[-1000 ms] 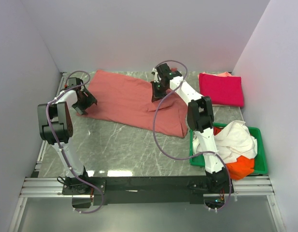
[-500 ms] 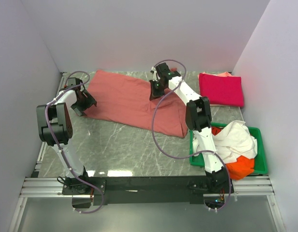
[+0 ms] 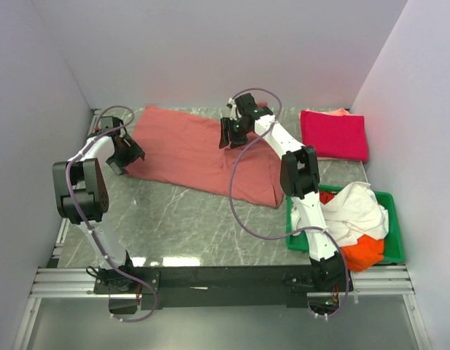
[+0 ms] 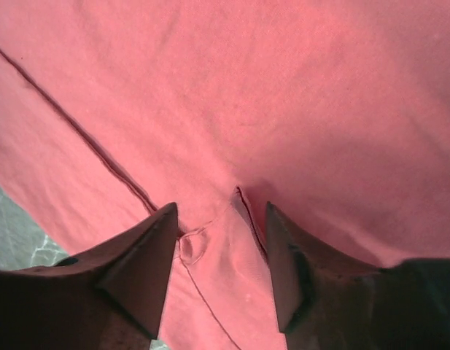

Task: Fold and stack the t-shirts
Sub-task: Fold the tshirt

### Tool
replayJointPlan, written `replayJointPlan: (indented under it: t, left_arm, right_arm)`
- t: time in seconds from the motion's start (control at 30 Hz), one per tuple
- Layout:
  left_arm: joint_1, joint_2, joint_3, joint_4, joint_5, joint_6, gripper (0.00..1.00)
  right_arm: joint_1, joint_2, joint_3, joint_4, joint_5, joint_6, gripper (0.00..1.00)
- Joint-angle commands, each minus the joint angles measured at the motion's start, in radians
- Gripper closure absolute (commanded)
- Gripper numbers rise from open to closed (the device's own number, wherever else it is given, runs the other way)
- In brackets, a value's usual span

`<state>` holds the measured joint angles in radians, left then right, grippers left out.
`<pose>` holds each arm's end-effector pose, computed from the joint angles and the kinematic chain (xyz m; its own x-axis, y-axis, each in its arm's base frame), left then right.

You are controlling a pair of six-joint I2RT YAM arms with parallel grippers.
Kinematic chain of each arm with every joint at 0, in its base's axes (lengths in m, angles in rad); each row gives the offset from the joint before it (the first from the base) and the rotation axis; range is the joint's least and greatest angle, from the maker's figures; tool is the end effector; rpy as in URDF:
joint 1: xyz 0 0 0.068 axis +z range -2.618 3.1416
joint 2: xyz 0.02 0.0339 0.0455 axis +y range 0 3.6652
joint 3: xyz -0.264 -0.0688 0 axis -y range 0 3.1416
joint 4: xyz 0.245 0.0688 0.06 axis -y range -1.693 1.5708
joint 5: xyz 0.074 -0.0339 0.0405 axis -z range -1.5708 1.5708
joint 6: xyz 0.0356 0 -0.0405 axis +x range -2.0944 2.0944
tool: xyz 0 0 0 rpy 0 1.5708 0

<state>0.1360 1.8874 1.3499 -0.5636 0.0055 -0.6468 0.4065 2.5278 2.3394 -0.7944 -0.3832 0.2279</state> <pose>0.3894 0.0531 0.1928 -0.6248 -0.6937 -0.3582 -0.6386 0.7180 -0.2767 0.4972 0.2285 0.1896 -0.8704 -0.1465 -0.4701 -0.3701 0.8243 0.4284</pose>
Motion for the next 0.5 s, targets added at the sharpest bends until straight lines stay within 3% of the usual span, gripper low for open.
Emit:
replayJointPlan:
  t: [0.0, 0.23, 0.47]
  left_arm:
    - [0.001, -0.051, -0.017, 0.007, -0.033, 0.012, 0.20]
    - [0.002, -0.070, -0.017, 0.039, -0.058, 0.012, 0.20]
    - [0.002, -0.027, -0.040, 0.074, -0.061, 0.024, 0.20]
  right_arm:
    - [-0.006, -0.086, -0.017, 0.053, 0.024, -0.002, 0.39]
    - [-0.008, -0.335, -0.211, 0.089, 0.099, 0.007, 0.37]
    - [-0.015, -0.555, -0.619, 0.101, 0.161, 0.057, 0.37]
